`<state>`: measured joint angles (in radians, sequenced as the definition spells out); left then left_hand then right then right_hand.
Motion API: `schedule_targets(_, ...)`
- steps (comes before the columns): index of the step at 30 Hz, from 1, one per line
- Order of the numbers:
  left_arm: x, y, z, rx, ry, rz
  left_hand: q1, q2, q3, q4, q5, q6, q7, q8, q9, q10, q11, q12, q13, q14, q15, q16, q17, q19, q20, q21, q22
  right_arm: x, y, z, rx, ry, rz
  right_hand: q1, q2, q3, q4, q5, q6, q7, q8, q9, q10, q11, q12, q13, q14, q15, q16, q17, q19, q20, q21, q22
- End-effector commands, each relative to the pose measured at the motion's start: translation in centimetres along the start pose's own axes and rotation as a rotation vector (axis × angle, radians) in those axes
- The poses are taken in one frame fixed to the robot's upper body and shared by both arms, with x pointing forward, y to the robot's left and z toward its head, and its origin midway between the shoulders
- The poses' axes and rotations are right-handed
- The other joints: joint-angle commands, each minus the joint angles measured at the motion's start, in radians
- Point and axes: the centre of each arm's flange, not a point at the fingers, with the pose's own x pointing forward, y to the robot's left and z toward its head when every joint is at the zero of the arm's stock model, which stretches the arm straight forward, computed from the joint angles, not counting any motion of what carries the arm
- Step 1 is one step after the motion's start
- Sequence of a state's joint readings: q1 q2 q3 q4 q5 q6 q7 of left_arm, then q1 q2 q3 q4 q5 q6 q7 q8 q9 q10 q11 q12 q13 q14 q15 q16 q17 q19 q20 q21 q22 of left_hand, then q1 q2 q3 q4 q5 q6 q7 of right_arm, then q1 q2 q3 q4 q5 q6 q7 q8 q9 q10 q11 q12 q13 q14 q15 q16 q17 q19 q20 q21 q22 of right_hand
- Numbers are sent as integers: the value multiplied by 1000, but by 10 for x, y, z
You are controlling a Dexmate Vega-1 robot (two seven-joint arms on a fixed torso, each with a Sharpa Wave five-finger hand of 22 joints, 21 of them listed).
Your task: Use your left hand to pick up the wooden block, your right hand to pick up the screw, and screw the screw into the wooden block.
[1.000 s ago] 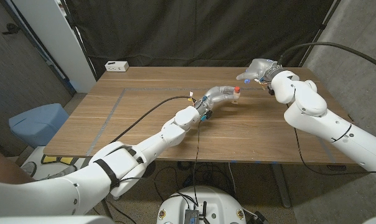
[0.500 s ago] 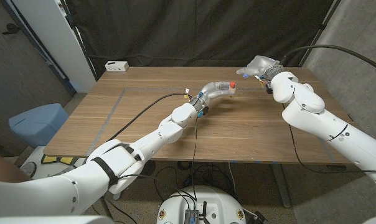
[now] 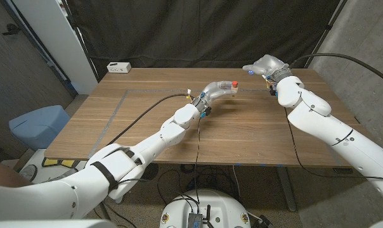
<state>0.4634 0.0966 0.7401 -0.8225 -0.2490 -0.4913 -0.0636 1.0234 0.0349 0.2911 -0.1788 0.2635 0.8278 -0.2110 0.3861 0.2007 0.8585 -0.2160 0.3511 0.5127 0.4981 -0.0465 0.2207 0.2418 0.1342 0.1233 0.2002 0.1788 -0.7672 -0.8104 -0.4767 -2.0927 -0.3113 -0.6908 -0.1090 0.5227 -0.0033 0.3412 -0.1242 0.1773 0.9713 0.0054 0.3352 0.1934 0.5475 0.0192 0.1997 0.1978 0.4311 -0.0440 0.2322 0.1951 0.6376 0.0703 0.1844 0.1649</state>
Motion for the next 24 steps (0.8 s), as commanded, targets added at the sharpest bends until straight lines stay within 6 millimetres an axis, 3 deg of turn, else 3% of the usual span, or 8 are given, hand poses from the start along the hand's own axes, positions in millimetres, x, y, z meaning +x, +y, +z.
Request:
schedule_targets(1, -2, -5, -3, -15, 2, 24, -25, 60, 32, 28, 7, 76, 38, 8, 12, 19, -4, 11, 102, 7, -93, -1, 3, 5, 6, 6, 5, -15, 7, -19, 189, 52, -88, -3, 11, -1, -7, 9, -34, -5, -23, 2, -5, 21, -4, 4, -7, 25, -8, 4, -19, 21, -4, 5)
schedule_targets(13, -2, -13, -7, -32, 2, 19, -25, 60, 33, 28, 8, 76, 41, 8, 12, 18, -4, 11, 102, 8, -93, 0, 4, 6, 5, 6, 5, -31, 23, -36, 424, 71, -178, -7, 15, -4, -9, 11, -53, -3, -43, 4, -46, 29, -13, 3, -29, 44, -18, 5, -40, 29, -5, 5)
schedule_targets(17, 1, -15, -7, -35, 0, 12, -25, 61, 34, 28, 8, 76, 41, 7, 12, 19, -4, 11, 103, 8, -93, 0, 4, 6, 6, 6, 5, -36, 28, -40, 494, 80, -194, -8, 17, -5, -11, 12, -60, 0, -51, 4, -58, 16, -14, 3, -44, 55, -24, 5, -48, 30, -5, 4)
schedule_targets(24, 3, -16, -8, -38, 1, 1, -25, 60, 34, 27, 8, 76, 40, 7, 12, 18, -4, 11, 103, 10, -93, 1, 4, 6, 5, 6, 5, -40, 36, -49, 606, 86, -201, -14, 21, -8, -10, 14, -92, -14, -73, 5, -81, 23, -16, 2, -64, 70, -30, 6, -65, 41, -6, 4)
